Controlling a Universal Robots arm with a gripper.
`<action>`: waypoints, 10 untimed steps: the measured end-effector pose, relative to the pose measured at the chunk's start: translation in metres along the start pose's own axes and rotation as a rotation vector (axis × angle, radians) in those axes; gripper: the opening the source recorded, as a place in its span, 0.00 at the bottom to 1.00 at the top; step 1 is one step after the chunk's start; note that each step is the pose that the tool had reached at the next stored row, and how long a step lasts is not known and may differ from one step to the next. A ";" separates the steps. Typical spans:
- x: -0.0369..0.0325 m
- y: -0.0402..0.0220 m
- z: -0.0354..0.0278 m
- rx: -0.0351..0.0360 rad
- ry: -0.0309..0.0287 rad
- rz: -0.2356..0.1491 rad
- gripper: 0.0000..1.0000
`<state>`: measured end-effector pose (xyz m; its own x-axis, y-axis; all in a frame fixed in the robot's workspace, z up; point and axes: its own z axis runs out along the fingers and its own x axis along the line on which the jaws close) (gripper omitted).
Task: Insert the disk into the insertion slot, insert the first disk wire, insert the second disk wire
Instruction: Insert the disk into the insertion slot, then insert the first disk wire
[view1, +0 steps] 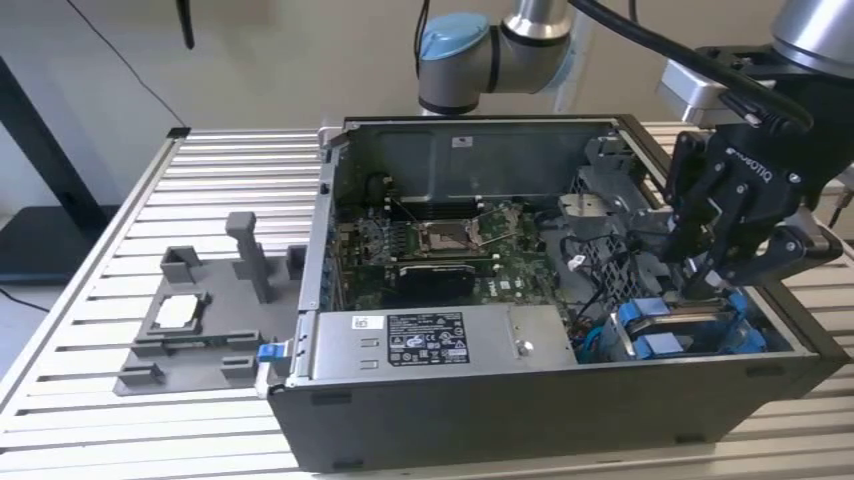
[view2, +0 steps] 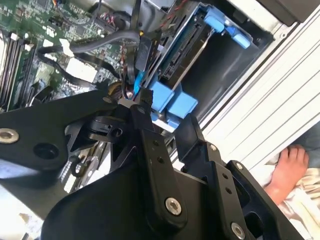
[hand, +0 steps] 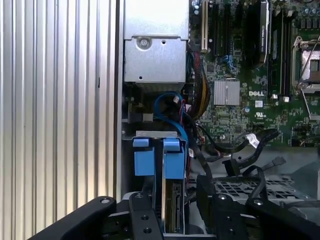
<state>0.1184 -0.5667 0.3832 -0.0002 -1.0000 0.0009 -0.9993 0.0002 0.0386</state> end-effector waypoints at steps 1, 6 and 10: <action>-0.0004 0.0002 0.0000 0.0154 -0.0002 0.000 0.47; -0.0047 0.0010 -0.0020 0.0531 -0.0033 -0.001 0.47; -0.0071 0.0024 -0.0084 0.0600 -0.0051 0.000 0.47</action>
<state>0.1163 -0.5596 0.3917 0.0003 -1.0000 -0.0041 -0.9998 -0.0002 -0.0215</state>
